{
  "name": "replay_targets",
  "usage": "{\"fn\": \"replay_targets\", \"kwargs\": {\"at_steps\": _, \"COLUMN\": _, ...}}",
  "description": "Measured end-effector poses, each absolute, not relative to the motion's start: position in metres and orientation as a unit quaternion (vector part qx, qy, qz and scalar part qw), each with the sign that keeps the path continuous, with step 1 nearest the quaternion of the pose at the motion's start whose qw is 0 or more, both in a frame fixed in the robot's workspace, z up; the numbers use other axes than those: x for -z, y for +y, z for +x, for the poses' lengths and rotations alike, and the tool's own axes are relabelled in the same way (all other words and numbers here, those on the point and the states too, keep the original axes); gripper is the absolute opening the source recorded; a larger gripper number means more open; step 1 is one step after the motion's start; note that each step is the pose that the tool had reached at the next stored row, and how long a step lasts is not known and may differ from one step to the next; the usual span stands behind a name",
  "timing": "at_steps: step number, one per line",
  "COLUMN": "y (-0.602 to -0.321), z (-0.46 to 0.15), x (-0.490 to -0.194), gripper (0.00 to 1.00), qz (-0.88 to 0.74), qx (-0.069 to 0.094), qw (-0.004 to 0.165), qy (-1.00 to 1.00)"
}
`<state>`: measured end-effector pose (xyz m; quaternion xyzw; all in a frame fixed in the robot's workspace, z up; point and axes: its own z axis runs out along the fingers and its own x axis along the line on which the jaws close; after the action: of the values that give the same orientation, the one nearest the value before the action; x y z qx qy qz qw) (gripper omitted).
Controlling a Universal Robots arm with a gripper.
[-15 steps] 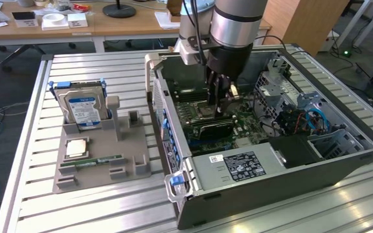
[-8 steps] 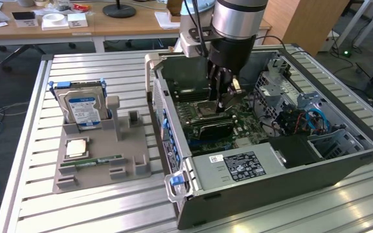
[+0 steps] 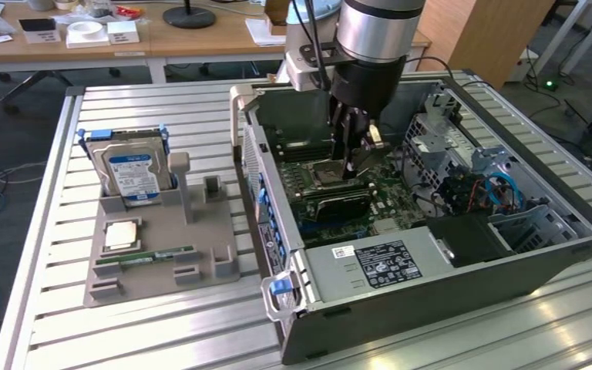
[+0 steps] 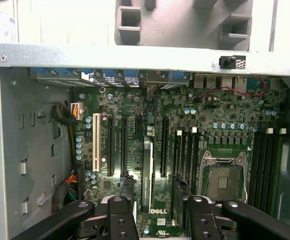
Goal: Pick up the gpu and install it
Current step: 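Press down on the gpu until it lock into place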
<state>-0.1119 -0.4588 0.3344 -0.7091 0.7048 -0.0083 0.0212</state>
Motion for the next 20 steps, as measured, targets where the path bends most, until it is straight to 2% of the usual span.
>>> {"fn": "replay_targets", "kwargs": {"at_steps": 6, "y": -0.4588, "z": -0.1120, "x": -0.3345, "gripper": 0.44, "qz": -0.709, "qx": 0.008, "qw": 0.021, "qy": 0.705}}
{"fn": "replay_targets", "kwargs": {"at_steps": 9, "y": -0.4588, "z": -0.1119, "x": -0.3344, "gripper": 0.25, "qz": -0.709, "qx": 0.008, "qw": 0.021, "qy": 0.705}}
{"fn": "replay_targets", "kwargs": {"at_steps": 12, "y": -0.4588, "z": -0.1119, "x": -0.3344, "gripper": 0.20, "qz": -0.709, "qx": 0.008, "qw": 0.021, "qy": 0.705}}
{"fn": "replay_targets", "kwargs": {"at_steps": 14, "y": -0.4588, "z": -0.1120, "x": -0.3345, "gripper": 0.11, "qz": -0.709, "qx": 0.008, "qw": 0.021, "qy": 0.705}}
{"fn": "replay_targets", "kwargs": {"at_steps": 20, "y": -0.4588, "z": -0.1120, "x": -0.3344, "gripper": 0.11, "qz": -0.709, "qx": 0.008, "qw": 0.021, "qy": 0.705}}
